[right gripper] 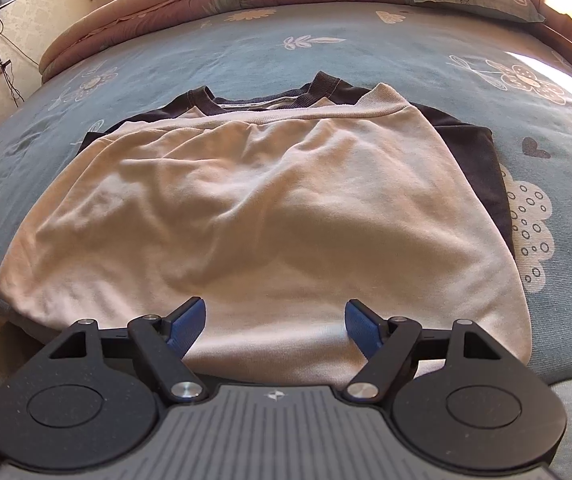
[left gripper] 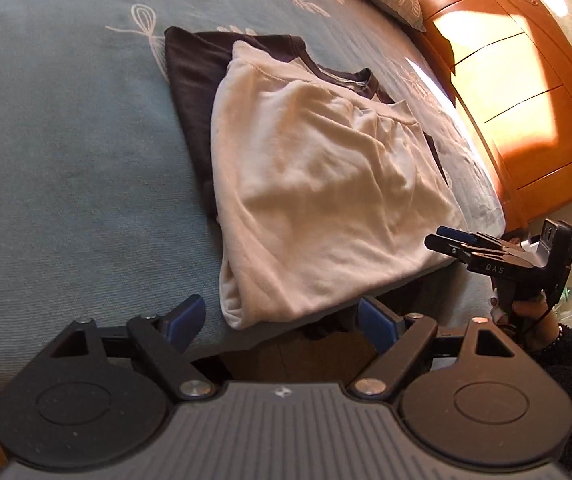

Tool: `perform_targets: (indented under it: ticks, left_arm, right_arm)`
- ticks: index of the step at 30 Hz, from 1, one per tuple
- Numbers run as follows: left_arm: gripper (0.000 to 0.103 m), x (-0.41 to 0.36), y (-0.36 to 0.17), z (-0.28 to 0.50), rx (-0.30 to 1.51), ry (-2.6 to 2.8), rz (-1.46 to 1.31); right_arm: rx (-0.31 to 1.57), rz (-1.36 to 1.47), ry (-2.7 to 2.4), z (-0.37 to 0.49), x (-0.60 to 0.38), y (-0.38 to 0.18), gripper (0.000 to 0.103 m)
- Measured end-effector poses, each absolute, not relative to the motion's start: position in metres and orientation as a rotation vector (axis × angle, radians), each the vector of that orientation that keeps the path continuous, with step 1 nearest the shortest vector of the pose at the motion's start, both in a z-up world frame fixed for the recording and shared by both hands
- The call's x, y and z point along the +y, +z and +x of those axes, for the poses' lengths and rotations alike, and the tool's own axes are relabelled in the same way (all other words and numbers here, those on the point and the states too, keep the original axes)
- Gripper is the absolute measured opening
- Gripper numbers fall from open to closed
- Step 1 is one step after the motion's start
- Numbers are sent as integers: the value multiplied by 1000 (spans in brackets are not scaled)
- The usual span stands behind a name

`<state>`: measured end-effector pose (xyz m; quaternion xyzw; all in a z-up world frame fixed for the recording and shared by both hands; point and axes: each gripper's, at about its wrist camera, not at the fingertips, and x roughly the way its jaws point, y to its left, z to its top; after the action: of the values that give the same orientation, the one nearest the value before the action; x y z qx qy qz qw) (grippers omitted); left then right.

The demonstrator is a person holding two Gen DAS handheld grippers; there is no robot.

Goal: Fold clothes

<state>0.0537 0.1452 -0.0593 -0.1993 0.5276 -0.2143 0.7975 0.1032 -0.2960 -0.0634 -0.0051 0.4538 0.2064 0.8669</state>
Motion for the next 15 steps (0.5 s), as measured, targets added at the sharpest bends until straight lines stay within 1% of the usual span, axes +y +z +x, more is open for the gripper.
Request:
perform_targets:
  ticks: [3, 5, 10, 11, 13, 15]
  left_arm:
    - [84, 137, -45, 55, 1069, -512, -419]
    - [84, 126, -47, 59, 1052, -556, -425]
    - [83, 112, -81, 61, 1147, -521, -397]
    - [85, 112, -84, 59, 1163, -515, -395]
    - [85, 116, -79, 54, 1176, -504, -402]
    - [85, 117, -65, 50, 1142, -487, -350]
  right_arm:
    - [950, -6, 440, 106, -293, -65, 81]
    - [948, -10, 450, 107, -290, -66, 81]
    - [949, -35, 466, 105, -287, -67, 81]
    - [947, -39, 465, 104, -289, -66, 81]
    - [947, -34, 460, 105, -294, -66, 82]
    - [940, -19, 456, 107, -301, -64, 82]
